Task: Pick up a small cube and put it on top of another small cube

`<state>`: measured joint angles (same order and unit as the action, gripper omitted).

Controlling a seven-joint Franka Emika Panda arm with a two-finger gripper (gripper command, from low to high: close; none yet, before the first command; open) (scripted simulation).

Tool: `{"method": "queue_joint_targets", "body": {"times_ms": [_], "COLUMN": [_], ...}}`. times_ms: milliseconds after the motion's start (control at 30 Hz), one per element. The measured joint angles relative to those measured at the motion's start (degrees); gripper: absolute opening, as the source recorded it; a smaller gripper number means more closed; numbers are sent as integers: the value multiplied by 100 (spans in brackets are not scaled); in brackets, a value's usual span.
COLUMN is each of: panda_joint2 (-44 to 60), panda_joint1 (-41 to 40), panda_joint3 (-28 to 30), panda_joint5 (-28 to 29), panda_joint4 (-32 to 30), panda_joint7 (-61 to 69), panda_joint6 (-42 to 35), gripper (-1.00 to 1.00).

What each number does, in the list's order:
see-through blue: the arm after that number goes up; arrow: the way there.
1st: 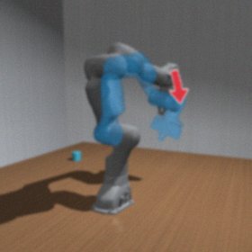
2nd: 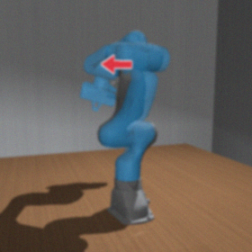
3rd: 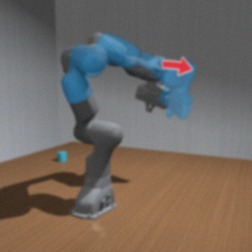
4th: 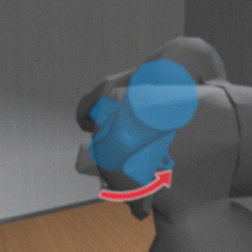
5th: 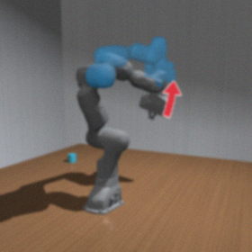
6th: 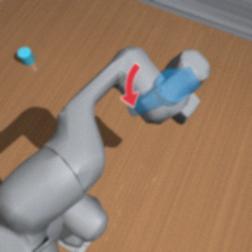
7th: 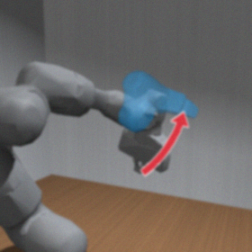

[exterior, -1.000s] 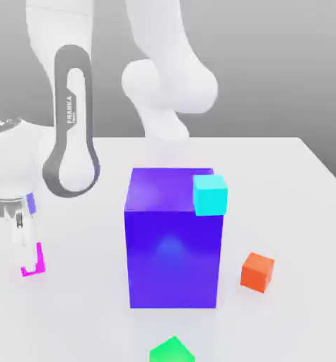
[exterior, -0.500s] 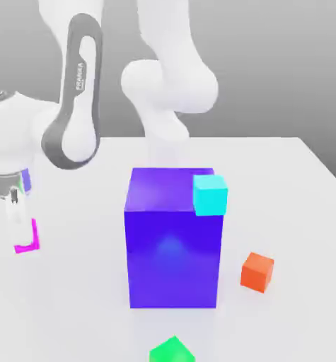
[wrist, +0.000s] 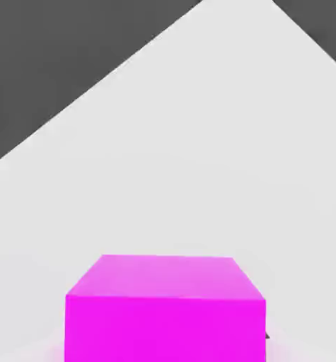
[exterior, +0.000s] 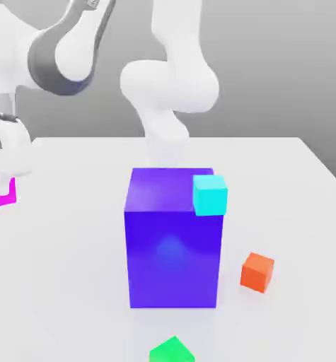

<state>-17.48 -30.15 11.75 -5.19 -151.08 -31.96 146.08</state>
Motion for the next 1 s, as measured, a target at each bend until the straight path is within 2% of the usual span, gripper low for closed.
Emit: {"method": "queue_joint_targets", "body": {"times_ms": [533, 1000], "panda_joint2": [-1392, -1409], "panda_joint1": [1010, 2105], "panda_joint3": [-284, -805], "panda_joint5": [347, 820], "panda_joint4": [411, 719], "panda_joint7": [2355, 4409], "panda_joint6": [-829, -955], "gripper": [-100, -100]}}
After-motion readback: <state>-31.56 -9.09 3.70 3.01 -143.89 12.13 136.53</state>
